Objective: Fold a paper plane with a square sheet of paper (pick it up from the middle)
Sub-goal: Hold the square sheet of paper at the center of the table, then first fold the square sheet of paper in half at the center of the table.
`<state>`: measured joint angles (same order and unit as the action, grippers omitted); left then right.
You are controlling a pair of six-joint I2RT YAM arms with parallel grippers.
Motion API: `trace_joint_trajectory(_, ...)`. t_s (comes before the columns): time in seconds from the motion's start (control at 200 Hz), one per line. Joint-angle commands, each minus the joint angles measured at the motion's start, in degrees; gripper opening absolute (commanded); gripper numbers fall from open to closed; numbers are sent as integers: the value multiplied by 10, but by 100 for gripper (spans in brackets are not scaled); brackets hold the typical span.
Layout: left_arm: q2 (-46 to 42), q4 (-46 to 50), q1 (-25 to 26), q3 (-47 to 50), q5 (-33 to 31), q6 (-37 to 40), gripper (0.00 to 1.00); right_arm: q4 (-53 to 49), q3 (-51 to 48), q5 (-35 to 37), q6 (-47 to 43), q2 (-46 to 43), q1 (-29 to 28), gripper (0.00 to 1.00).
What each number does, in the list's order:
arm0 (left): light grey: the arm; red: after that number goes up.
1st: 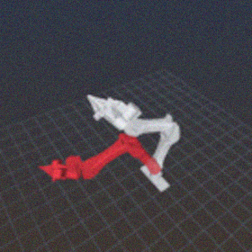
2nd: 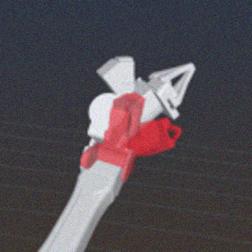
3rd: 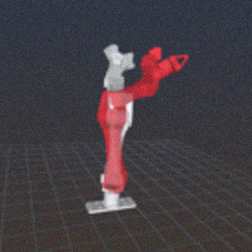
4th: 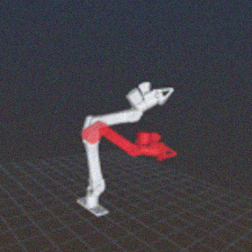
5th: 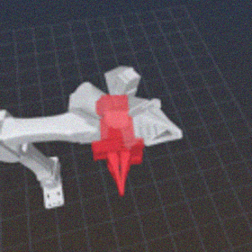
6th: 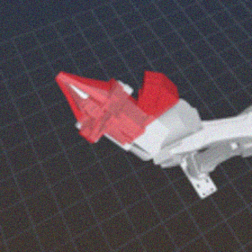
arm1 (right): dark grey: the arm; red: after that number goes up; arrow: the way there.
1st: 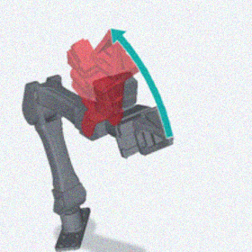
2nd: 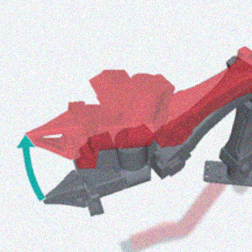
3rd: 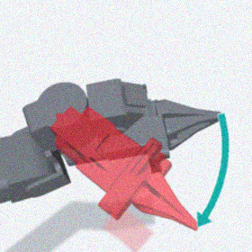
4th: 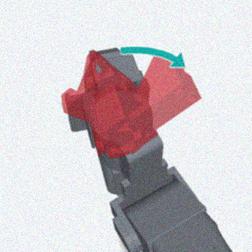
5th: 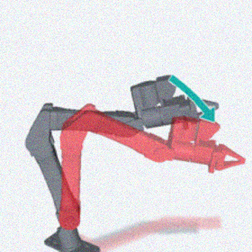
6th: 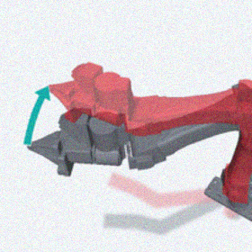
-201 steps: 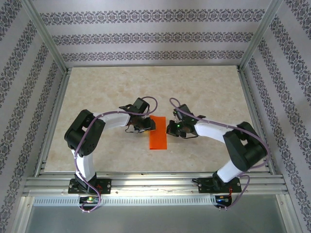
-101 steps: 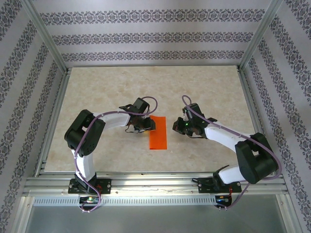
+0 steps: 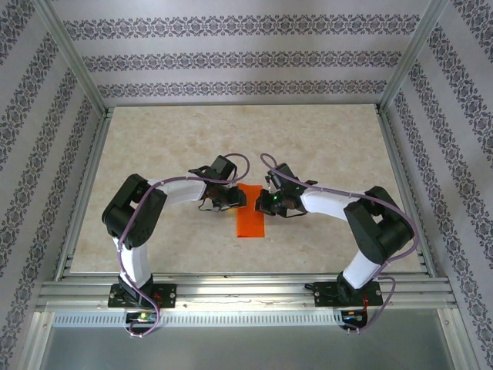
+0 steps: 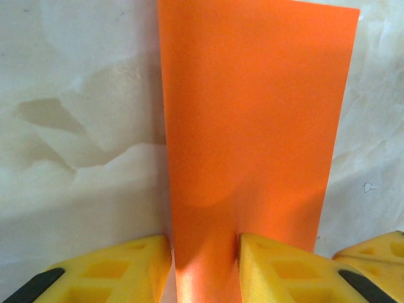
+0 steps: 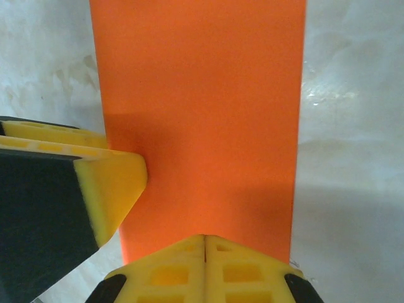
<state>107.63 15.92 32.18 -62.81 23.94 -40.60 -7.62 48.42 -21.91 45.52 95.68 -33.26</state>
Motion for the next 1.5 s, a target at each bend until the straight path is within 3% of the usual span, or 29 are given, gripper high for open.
trace_joint_trajectory(0.0, 34, 7, 0, 25, -58, 3, 38, -26, 17, 10, -17, 17, -5, 0)
trace_joint_trajectory(0.195, 34, 3, 0, 27, -56, 3, 38, -34, 14, 4, -35, 44, -9, 0)
trace_joint_trajectory(0.515, 16, 0, 0, 28, -49, 0, 39, -89, -9, 61, -83, 71, -12, 0)
trace_joint_trajectory(0.794, -88, -9, -1, 43, -69, -14, 45, -108, 16, 52, -130, 80, 5, 0)
trace_joint_trajectory(1.009, -162, -42, -1, 73, -42, -25, 46, -146, 60, 48, -174, 103, 13, 0)
trace_joint_trajectory(1.214, -152, -102, -1, 90, 33, -39, 27, -143, 60, 35, -167, 103, 21, 0)
trace_joint_trajectory(1.319, -129, -176, -1, 105, 90, -65, 10, -139, 56, 33, -163, 101, 21, 0)
trace_joint_trajectory(1.494, -94, -275, -1, 141, 131, -110, 0, -137, 51, 30, -160, 103, 21, 0)
